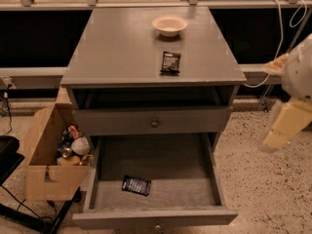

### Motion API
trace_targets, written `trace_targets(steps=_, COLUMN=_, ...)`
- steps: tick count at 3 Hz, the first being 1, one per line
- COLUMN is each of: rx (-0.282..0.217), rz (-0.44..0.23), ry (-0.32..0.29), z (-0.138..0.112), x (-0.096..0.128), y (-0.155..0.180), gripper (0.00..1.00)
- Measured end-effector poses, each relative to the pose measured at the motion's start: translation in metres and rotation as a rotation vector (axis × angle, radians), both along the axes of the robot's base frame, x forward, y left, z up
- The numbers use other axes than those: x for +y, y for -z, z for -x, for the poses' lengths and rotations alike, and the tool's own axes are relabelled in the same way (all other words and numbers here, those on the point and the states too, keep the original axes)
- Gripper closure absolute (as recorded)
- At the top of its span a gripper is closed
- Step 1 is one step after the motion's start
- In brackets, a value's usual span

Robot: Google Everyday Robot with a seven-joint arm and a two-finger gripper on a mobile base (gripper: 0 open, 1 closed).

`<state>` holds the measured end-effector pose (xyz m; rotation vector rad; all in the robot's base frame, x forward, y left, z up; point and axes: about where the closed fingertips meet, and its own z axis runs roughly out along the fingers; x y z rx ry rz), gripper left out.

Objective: Pick rxbar blueberry from middle drawer and place on counter

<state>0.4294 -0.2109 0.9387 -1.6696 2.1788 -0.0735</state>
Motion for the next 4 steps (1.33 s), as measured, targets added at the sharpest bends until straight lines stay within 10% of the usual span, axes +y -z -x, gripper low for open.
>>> trace_targets(steps=2, rx=-0.064, rz=-0.070, ry=-0.049, z=0.028, x=0.031, y=0.120, gripper=0.00)
trace_targets(steps=3, rx=-0.116, rz=-0.155, ry=-0.006, z=-0.005, x=0.049, y=0.182, gripper=0.00)
trace_targets(steps=4, rx=-0.113, rz=-0.154, ry=-0.005, z=-0.006, x=0.049, y=0.183, gripper=0.00)
